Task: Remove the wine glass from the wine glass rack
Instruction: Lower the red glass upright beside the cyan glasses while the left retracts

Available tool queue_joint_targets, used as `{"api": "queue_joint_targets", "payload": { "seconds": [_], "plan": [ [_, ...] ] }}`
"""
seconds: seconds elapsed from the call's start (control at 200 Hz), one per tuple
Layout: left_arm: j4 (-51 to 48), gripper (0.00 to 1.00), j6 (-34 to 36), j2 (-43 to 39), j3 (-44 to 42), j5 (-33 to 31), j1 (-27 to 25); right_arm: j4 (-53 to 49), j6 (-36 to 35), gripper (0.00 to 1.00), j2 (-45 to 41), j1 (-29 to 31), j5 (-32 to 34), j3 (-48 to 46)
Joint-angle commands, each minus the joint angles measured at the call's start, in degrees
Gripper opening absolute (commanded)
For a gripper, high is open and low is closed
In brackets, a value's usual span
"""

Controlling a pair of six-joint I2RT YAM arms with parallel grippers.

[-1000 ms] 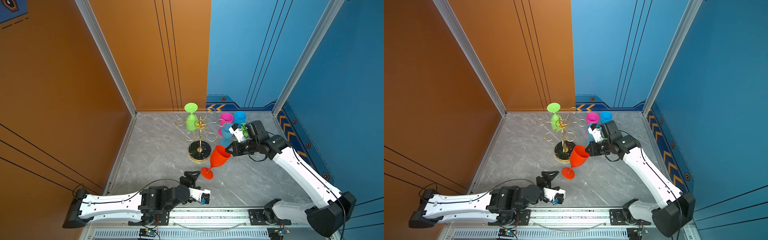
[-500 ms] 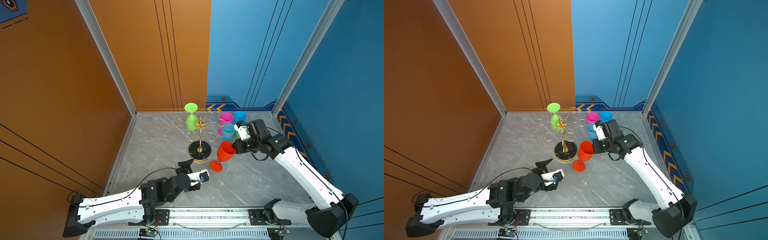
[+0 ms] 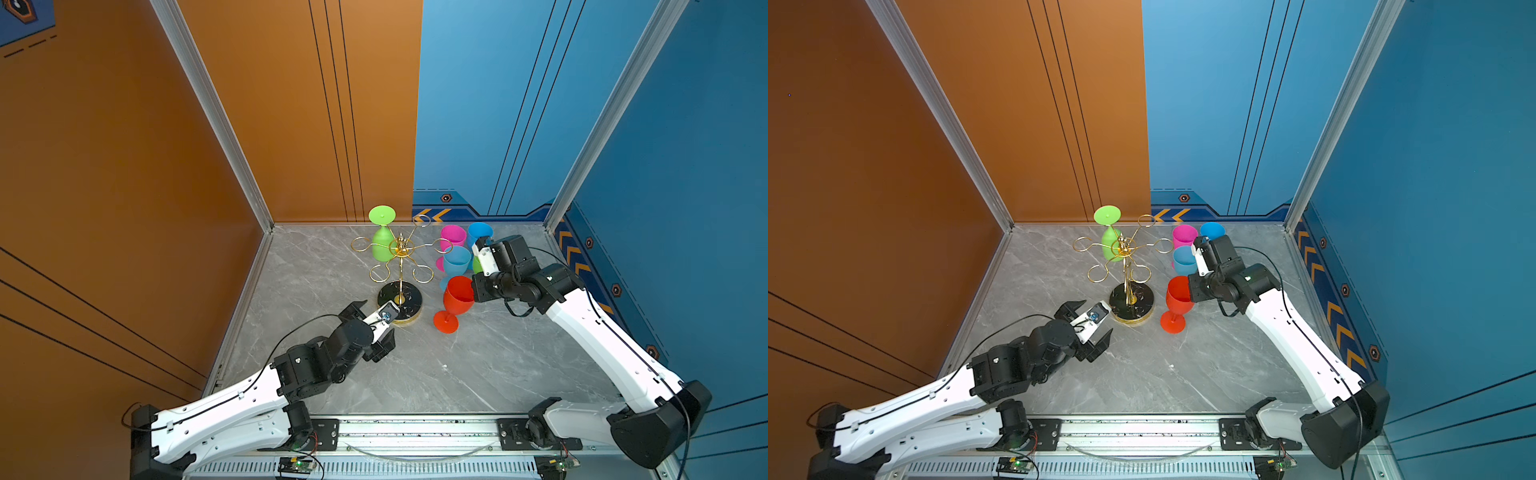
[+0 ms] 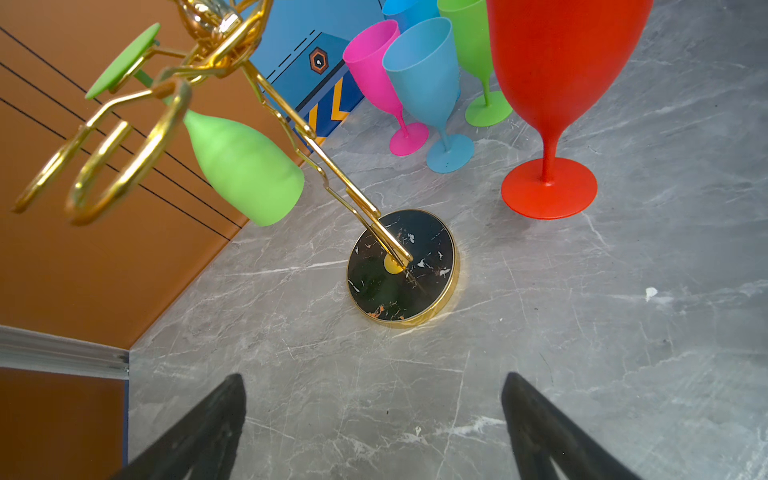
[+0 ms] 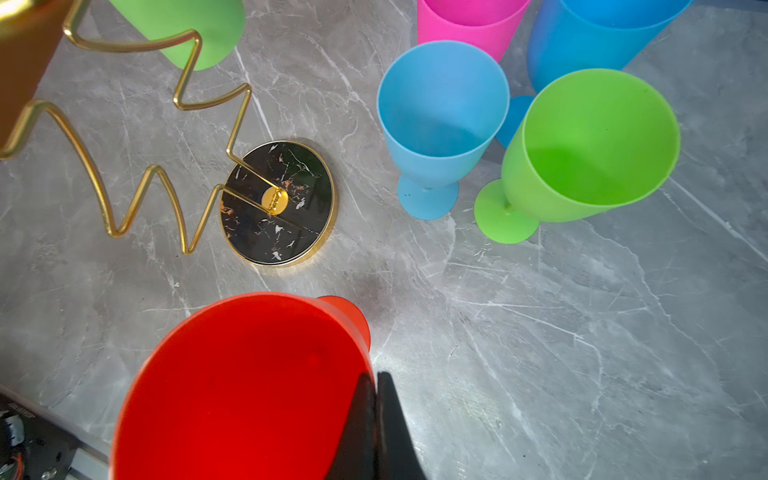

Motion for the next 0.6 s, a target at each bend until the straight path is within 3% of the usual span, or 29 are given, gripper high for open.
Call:
{"api": "queue_joint_targets", "payload": {
  "seconds": [0.0, 0.596],
  "plan": [
    [0.86, 0.97, -5.41, -1.21, -0.28, -0.55, 1.67, 0.4, -0.86, 0.0, 1.19, -0.11, 3.46, 1.92],
    [-1.8, 0.97, -14.27, -3.21, -0.97, 2.77, 15.2, 6.34, -0.81, 0.0, 6.06, -2.26, 4.97, 2.33]
  ]
}}
